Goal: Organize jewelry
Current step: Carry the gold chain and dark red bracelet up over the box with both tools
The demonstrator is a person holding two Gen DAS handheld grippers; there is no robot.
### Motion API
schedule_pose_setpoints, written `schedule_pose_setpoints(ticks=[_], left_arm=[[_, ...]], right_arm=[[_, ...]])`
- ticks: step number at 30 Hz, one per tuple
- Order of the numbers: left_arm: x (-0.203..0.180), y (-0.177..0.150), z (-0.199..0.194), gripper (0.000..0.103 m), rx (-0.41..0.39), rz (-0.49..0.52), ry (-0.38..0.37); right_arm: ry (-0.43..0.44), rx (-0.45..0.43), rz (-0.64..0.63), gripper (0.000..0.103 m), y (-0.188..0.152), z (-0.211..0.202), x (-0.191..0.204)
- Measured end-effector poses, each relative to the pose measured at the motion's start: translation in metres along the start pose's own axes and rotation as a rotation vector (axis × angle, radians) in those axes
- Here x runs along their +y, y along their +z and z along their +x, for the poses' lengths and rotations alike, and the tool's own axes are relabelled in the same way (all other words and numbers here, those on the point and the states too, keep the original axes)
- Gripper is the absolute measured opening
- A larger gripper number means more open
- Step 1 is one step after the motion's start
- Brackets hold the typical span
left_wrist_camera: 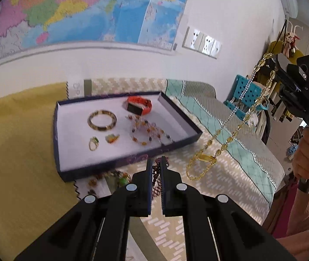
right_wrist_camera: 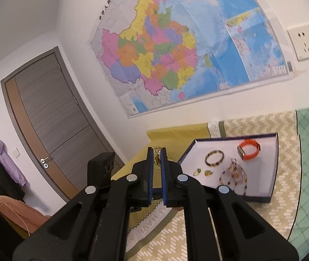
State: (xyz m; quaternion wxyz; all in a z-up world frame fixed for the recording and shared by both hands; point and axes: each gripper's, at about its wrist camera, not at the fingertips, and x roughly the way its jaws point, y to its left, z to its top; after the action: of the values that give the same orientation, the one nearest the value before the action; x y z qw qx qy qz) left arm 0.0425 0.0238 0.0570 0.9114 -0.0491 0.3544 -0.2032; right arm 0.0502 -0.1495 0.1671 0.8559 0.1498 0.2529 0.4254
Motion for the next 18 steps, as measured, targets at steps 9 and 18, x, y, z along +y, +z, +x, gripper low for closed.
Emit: schedule_pose_setpoints(ticks=[9,18], left_arm=[[0.003,0.02,-0.009,0.005,-0.043,0.015,0.026],[0.005,0.039,-0.007,0.005,-0.067,0.037,0.047]], right_arm=[[0.008,-0.025,-0.01,0.007,0.022,0.008,-0.002],[-0.005,-0.045,0.007,0.007,0.041,0.016,-0.016]])
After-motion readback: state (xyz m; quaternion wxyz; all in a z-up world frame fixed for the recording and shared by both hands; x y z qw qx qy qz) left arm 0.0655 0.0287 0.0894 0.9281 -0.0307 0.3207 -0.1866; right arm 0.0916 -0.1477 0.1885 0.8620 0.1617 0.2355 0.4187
